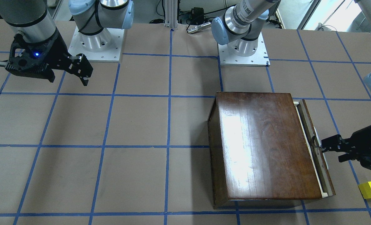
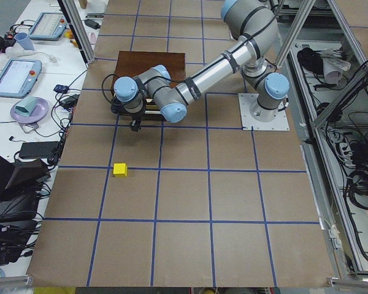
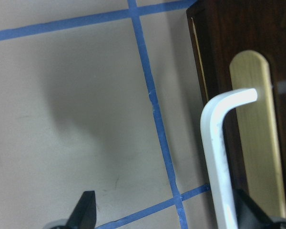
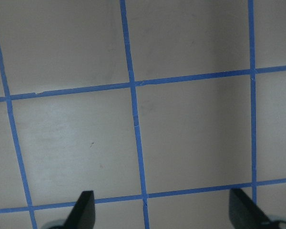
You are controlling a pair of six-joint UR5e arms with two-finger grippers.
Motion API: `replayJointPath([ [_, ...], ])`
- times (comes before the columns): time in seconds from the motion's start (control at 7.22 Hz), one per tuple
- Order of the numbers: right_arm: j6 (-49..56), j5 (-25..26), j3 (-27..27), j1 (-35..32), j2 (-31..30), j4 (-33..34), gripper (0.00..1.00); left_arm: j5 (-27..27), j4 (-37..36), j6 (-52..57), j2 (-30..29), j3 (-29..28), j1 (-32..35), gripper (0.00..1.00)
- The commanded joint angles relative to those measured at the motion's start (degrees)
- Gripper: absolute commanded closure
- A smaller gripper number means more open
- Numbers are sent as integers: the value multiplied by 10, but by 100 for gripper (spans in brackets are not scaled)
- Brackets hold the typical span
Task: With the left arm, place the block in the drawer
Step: 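Pull the drawer open outward with the left gripper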
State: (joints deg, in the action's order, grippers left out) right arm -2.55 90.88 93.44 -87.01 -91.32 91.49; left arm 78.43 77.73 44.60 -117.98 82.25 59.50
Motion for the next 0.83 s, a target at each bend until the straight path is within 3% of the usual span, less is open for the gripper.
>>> replayJointPath([
  [0.0,0,0,1,1,0,0,0,4,-3,15,-2,-1,0,0],
  [0.69,0,0,0,1,0,0,0,19,-2,27,-8,-15,0,0],
])
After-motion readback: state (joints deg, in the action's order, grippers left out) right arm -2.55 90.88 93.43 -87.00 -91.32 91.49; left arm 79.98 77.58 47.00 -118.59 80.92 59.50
